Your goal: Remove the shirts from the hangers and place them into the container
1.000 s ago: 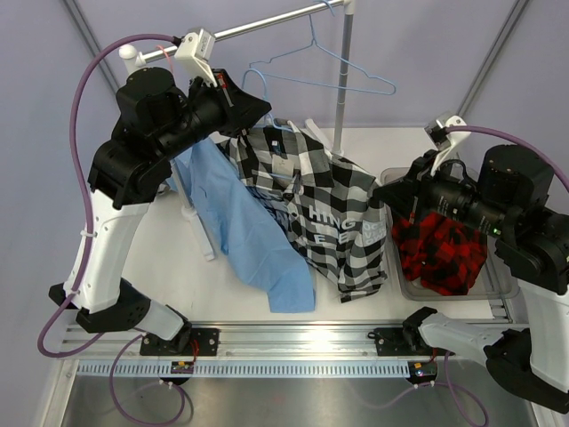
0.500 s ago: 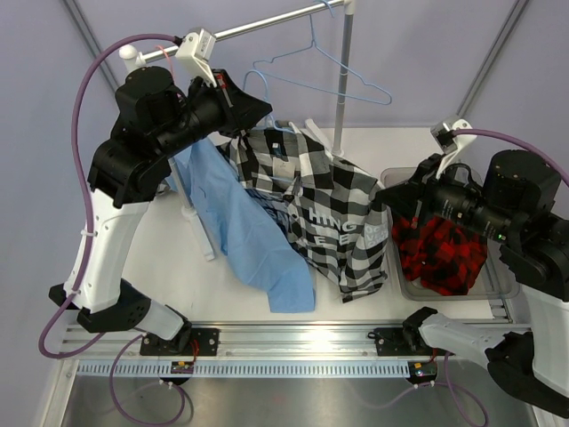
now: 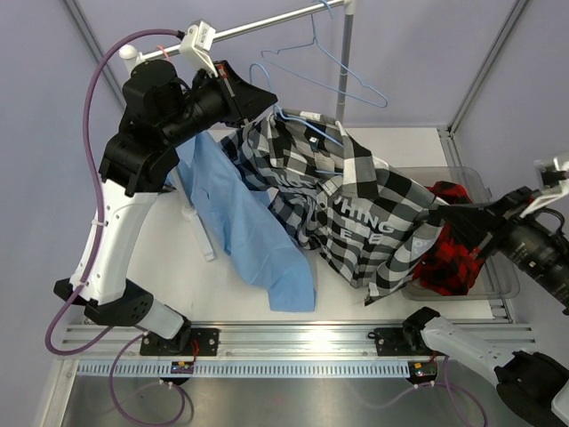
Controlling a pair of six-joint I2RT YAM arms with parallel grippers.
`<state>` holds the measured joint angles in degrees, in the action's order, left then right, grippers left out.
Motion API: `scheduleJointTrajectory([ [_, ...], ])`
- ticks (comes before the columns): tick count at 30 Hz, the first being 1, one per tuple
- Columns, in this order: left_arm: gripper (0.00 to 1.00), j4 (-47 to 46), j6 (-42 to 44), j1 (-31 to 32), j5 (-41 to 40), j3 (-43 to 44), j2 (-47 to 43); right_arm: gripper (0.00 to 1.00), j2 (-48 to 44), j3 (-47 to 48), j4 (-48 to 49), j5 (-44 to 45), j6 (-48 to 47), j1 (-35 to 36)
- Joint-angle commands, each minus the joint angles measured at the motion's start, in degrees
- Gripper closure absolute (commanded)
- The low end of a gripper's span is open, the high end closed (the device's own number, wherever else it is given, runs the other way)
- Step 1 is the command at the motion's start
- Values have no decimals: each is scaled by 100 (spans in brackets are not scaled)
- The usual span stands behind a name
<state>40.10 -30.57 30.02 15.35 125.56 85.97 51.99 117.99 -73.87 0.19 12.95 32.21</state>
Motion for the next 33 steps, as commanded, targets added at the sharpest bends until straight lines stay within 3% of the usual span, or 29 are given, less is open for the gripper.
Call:
scheduleJointTrajectory([
  [1,100,-766,-107,-198,-69,276,60,100,-268,233,-1287,832,216,-21],
  [6,100,-837,-503,-225,222,540,130,100,-654,215,-1981,1395,638,-21],
  [11,100,-688,-450,-321,249,602,139,100,-1225,14,-1974,1722,1401,-21],
  [14,100,-809,-581,-444,284,488,104,100,-1436,-459,-1676,1546,1735,-21],
  [18,100,-1091,-933,-576,486,452,86,100,-2419,-1453,-710,1660,2229,-4],
  [24,100,-1302,-1399,-778,670,400,113,100,-3291,-2140,-453,2116,2852,31],
  [29,100,-2055,-2231,-814,1337,40,113,100,-2898,-2859,-174,1381,2609,154],
  [33,100,-2822,-3007,-761,1970,-356,-36,100,-1984,-3265,1194,554,2107,146],
])
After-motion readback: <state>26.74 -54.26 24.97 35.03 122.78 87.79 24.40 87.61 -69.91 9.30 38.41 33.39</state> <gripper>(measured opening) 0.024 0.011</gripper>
